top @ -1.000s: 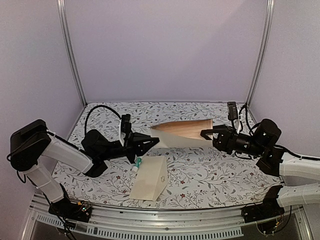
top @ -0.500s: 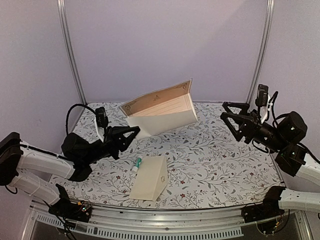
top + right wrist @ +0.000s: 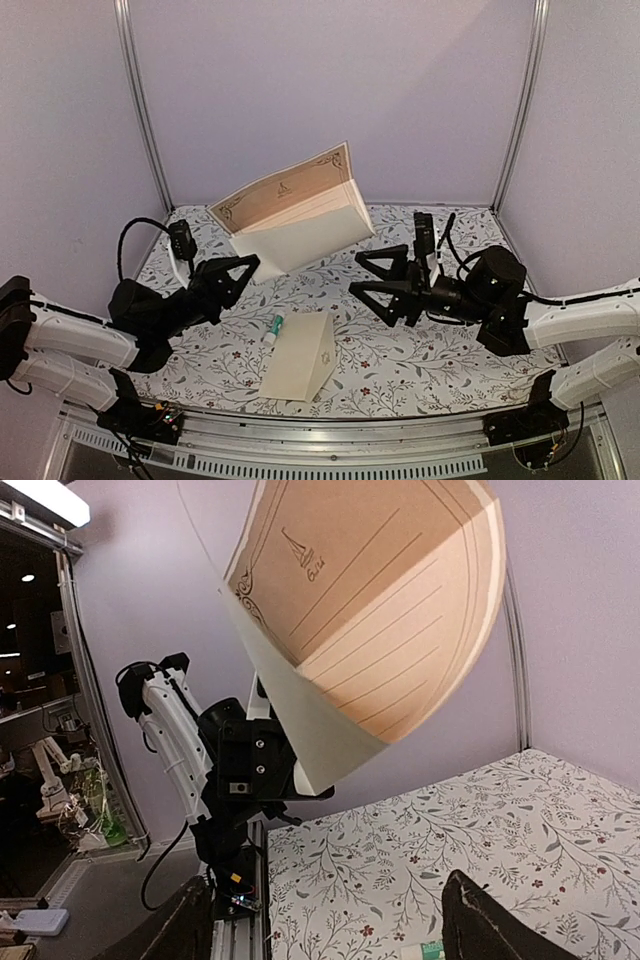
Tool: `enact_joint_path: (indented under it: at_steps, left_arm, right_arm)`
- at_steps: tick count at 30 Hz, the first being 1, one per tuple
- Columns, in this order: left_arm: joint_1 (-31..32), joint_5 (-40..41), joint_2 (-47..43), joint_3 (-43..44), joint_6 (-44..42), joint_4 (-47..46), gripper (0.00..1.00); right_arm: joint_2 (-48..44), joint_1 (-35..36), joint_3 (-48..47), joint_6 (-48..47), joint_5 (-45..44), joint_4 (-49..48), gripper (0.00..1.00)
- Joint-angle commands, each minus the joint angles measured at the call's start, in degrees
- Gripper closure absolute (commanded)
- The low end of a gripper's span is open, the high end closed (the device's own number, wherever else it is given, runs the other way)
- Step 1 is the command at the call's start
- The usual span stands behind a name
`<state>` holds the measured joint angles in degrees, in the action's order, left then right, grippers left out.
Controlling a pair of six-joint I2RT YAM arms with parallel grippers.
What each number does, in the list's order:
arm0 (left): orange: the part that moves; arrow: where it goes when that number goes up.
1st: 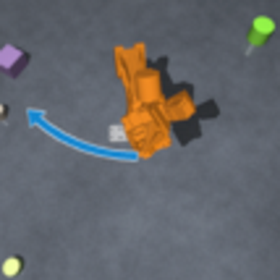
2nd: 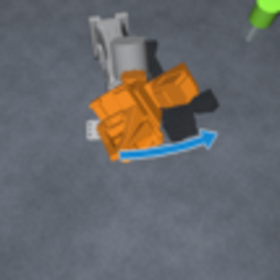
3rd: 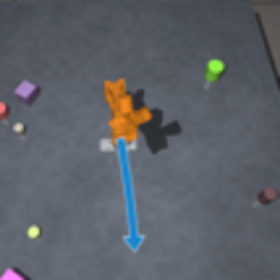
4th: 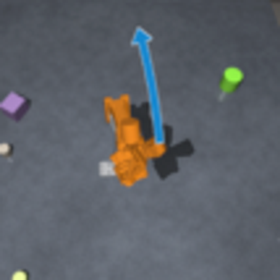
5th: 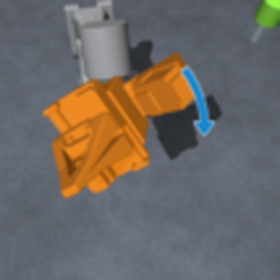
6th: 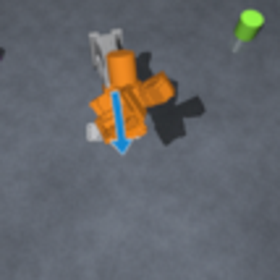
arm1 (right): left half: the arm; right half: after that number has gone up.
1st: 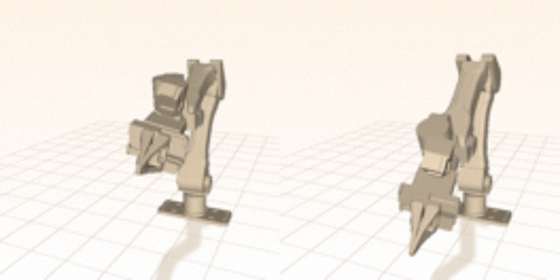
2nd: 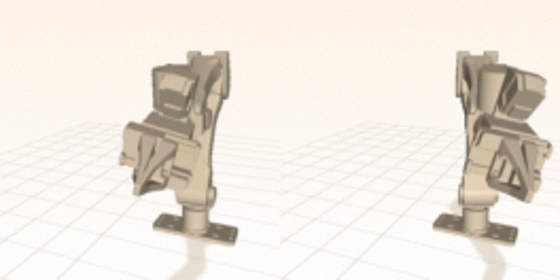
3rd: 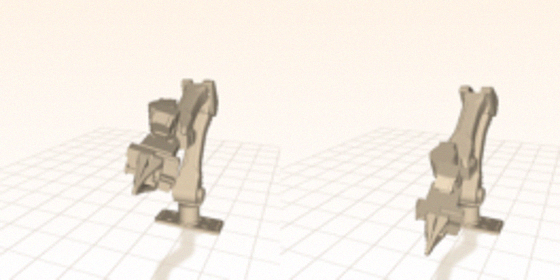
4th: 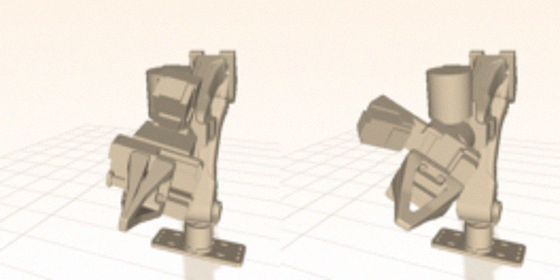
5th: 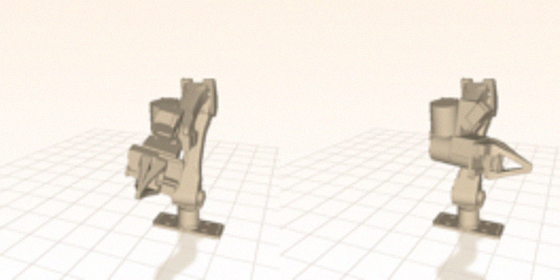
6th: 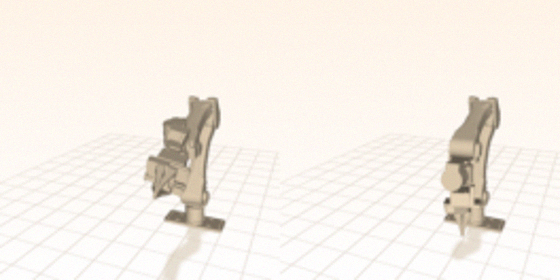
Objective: Place the letter into the envelope and seal it
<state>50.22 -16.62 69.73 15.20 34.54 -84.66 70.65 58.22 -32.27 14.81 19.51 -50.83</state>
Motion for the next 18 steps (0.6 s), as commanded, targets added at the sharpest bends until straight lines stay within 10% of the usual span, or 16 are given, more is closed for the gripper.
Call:
enact_joint_path:
  at_steps: [1, 18]
  left_arm:
    - [0.7, 0.3, -0.7, -1.7, 1.5, -7.1, 1.0]
    - [1.4, -2.1, 0.0, -1.3, 1.4, -8.4, 1.0]
  right_arm:
    - [7.5, 1.3, -3.2, 2.9, -1.9, -18.2, 0.09]
    - [22.6, 2.4, -12.4, 5.6, -0.2, -31.8, 0.45]
